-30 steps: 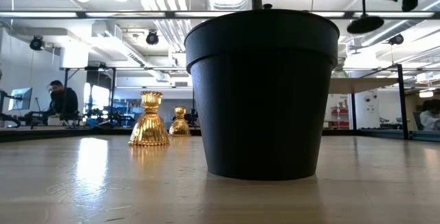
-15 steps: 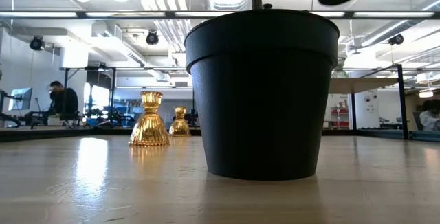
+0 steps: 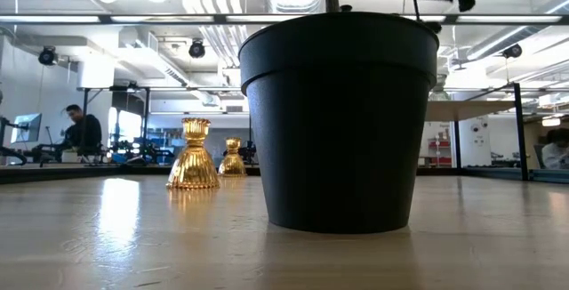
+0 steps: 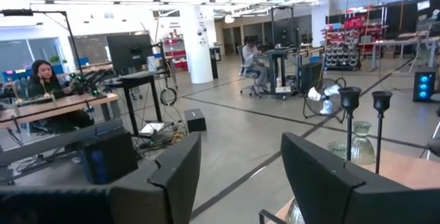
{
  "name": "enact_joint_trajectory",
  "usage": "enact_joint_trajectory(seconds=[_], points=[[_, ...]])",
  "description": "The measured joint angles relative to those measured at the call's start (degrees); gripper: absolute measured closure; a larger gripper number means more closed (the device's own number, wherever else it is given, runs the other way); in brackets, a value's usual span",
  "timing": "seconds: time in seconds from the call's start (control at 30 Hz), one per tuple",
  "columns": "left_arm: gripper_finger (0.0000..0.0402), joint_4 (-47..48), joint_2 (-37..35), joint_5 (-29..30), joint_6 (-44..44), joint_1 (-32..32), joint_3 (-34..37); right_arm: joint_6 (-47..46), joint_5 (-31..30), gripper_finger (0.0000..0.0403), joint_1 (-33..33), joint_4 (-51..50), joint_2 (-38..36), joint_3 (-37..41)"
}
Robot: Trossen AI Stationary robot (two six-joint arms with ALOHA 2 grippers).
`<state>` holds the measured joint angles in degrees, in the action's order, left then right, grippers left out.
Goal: Pick & Place candle stick holders
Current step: Put the black candle holder on the shelf
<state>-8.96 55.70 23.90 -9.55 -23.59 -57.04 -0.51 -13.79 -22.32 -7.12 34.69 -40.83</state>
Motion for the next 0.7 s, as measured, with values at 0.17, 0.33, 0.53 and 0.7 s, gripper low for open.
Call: enact_joint_trajectory(seconds=[0.17,0.33,0.53,0.7], points=[[0.0195,0.15,0.00,0.18,-2.93,-0.04,0.04,1.19,-1.64,0.0394,-4.29,3.07,-1.33,5.20],[0.0195,0.19,0.00,0.92,-3.07,-0.04,0.04,2.23,-2.73,0.0394,-7.11,13.72,-3.61,11.75],[0.0195,0.51,0.00,1.46,-3.11,-0.04,0.07,1.04,-4.21,0.0394,-9.70,19.42,-6.29,18.19],[0.0195,0.53,0.00,1.53,-3.11,-0.04,0.07,3.00,-6.60,0.0394,-10.27,22.75,-7.43,21.23]])
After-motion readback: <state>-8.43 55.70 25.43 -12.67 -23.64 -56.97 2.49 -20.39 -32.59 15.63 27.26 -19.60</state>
